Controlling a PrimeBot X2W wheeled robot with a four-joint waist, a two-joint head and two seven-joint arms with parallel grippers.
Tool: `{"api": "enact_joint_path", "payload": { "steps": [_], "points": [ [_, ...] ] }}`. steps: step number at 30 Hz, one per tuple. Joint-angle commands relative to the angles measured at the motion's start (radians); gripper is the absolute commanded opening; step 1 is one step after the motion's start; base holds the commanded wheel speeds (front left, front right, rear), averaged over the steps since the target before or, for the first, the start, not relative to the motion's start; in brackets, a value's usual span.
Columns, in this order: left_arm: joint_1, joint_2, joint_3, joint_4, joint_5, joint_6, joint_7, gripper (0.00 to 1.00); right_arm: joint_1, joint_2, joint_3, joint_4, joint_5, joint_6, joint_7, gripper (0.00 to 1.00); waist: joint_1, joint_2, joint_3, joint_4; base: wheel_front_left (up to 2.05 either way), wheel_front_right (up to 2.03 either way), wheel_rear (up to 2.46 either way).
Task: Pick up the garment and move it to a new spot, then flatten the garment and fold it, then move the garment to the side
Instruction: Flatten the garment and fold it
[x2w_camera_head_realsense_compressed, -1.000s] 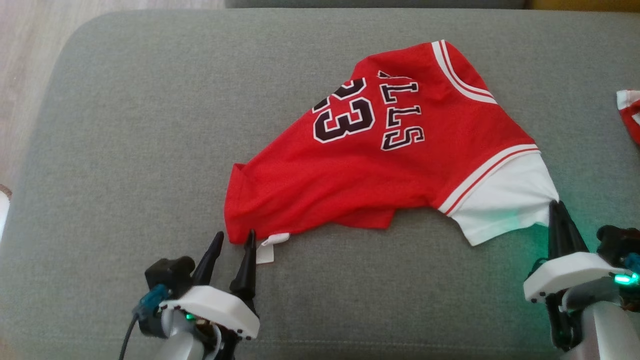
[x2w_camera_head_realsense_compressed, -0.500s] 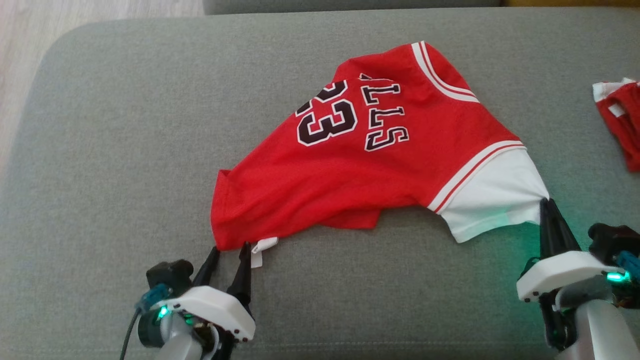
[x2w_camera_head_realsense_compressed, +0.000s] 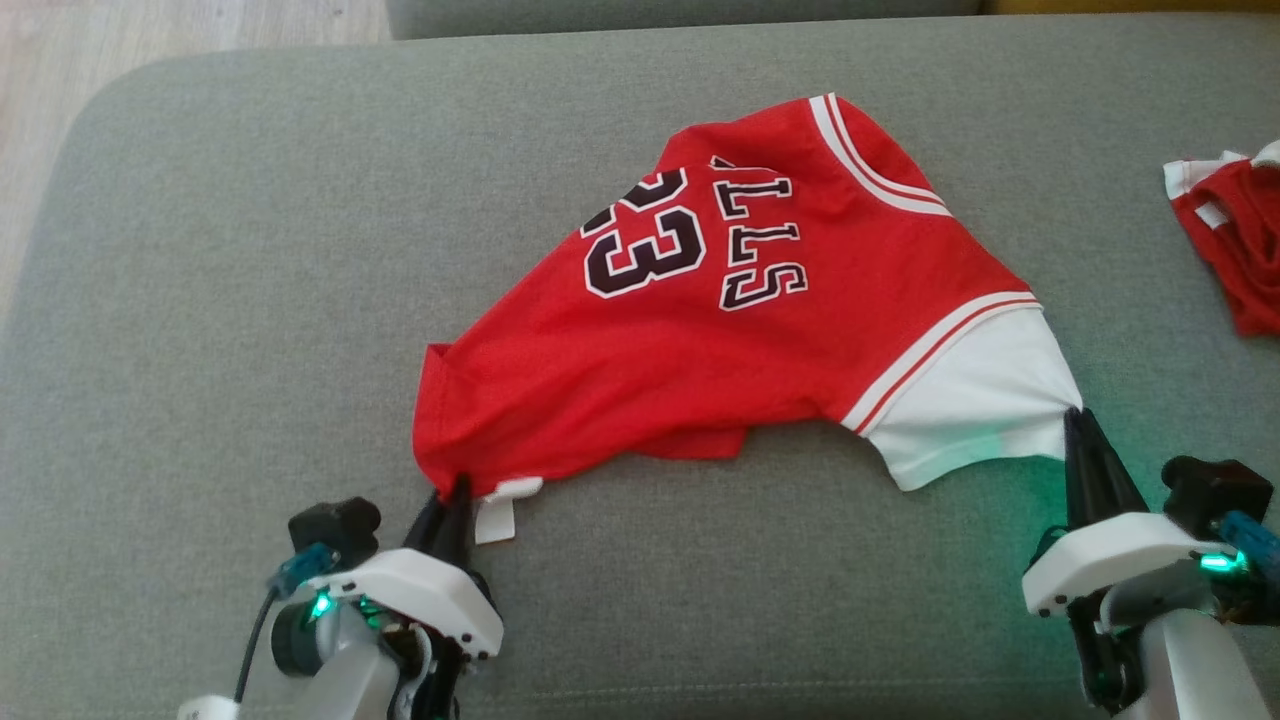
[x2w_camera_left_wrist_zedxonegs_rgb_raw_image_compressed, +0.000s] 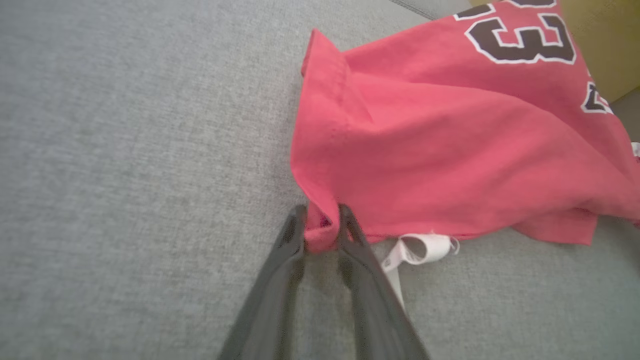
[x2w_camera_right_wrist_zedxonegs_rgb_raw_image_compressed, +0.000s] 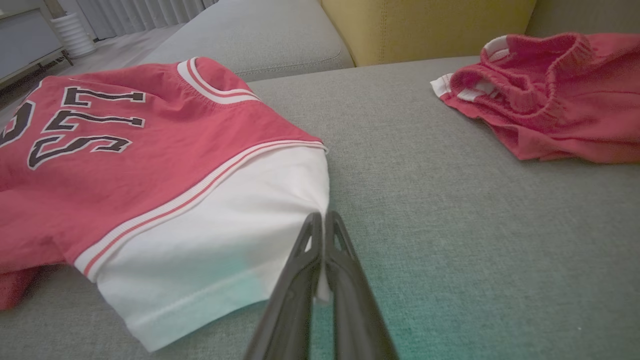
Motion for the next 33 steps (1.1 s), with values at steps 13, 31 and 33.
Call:
{"api": "enact_joint_path", "payload": {
  "steps": [13,31,33],
  "points": [
    [-0.028,0.025,0.063,-0.14,0.018,-0.025,-0.021,0.0,-0.027,-0.008,0.036,-0.075,0.033,0.006,-0.072,0.0,0.0,0.0,-0.031,0.006,0.0,0.0,0.0],
    [0.028,0.135,0.157,-0.809,0.093,0.005,0.061,0.0,-0.037,-0.008,0.073,-0.58,0.168,0.006,-0.172,0.0,0.0,0.0,-0.158,0.016,0.0,0.0,0.0],
    [0.012,0.155,0.161,-0.882,0.103,0.009,0.089,0.0,-0.041,-0.008,0.067,-0.648,0.17,0.006,-0.165,0.0,0.0,0.0,-0.164,0.011,0.0,0.0,0.0]
  ]
}}
